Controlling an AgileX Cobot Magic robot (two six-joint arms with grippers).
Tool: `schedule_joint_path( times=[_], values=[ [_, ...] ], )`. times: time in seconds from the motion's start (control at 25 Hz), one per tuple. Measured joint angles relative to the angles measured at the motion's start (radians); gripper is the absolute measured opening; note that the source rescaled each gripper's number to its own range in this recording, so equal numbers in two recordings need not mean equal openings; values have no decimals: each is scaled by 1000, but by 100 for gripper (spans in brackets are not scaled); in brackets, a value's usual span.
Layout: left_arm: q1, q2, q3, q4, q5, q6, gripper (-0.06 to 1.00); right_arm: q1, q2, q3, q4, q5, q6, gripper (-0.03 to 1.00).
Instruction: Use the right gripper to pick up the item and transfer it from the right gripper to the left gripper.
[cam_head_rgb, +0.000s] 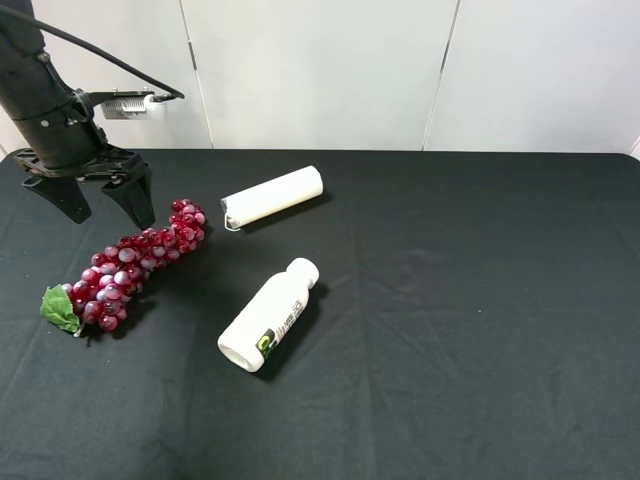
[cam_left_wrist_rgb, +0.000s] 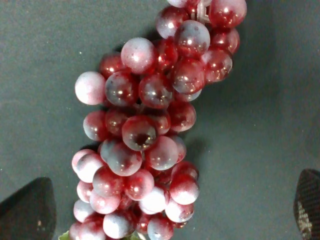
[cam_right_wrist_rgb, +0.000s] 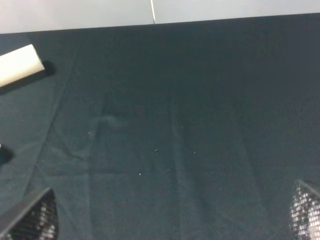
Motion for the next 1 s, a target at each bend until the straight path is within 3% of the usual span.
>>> schedule_joint_path(
  times=[0.72,1.0],
  values=[
    [0,0,0,-11,-3,-10,91,0,0,0,0,0,0,100],
    [0,-64,0,-31,16,-23,99,0,0,0,0,0,0,100]
  ],
)
